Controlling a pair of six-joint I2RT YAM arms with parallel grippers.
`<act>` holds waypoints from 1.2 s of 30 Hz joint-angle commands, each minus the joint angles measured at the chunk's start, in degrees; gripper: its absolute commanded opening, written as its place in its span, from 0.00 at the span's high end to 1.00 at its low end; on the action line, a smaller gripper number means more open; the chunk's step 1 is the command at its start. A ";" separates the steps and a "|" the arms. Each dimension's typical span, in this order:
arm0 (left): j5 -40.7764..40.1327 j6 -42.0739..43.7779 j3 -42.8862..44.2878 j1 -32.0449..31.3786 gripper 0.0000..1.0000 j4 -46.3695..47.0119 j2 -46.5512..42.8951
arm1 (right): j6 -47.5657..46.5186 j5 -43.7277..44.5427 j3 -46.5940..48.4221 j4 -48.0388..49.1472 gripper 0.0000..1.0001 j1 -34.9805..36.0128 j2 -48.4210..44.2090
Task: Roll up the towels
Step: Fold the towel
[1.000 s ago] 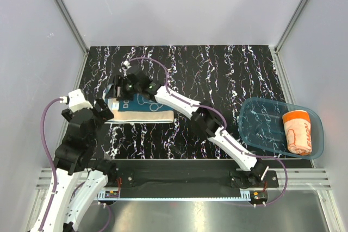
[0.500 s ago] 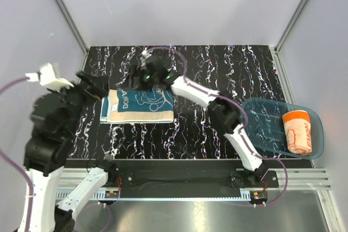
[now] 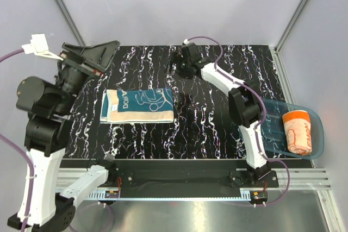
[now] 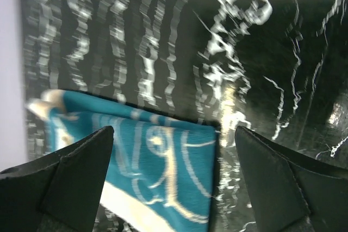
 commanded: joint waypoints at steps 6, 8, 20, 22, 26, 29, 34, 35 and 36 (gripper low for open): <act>1.33 -1.71 3.50 0.16 0.01 5.73 3.06 | -1.67 -2.31 0.00 -1.39 0.00 0.46 6.06; 0.46 -1.19 3.67 0.08 0.01 5.82 3.41 | -1.50 -2.32 -2.20 -0.26 0.00 0.55 5.89; -8.06 -2.76 -1.32 -1.85 0.01 10.30 -1.15 | 0.17 -4.95 -8.71 3.79 0.00 0.46 4.48; -8.42 -3.38 -1.95 -1.95 0.01 10.48 -1.34 | 1.13 -5.65 -10.20 5.54 0.00 0.46 3.60; -8.25 -3.82 -1.95 -2.03 0.01 10.65 -0.81 | 1.67 -6.88 -11.52 6.61 0.00 0.55 2.72; -6.05 -3.73 -1.25 -2.12 0.01 12.32 -0.46 | 1.75 -7.15 -12.31 6.96 0.00 0.55 2.46; -7.46 -4.96 -1.95 -2.12 0.01 12.32 -0.37 | 2.10 -8.03 -12.67 8.10 0.00 0.55 2.55; -7.45 -5.48 -2.04 -2.12 0.01 12.58 -0.28 | 2.28 -8.73 -12.58 8.36 0.00 0.55 2.63; -7.28 -5.58 -2.13 -2.12 0.01 12.94 -0.20 | 2.46 -9.08 -12.67 8.63 0.00 0.63 2.81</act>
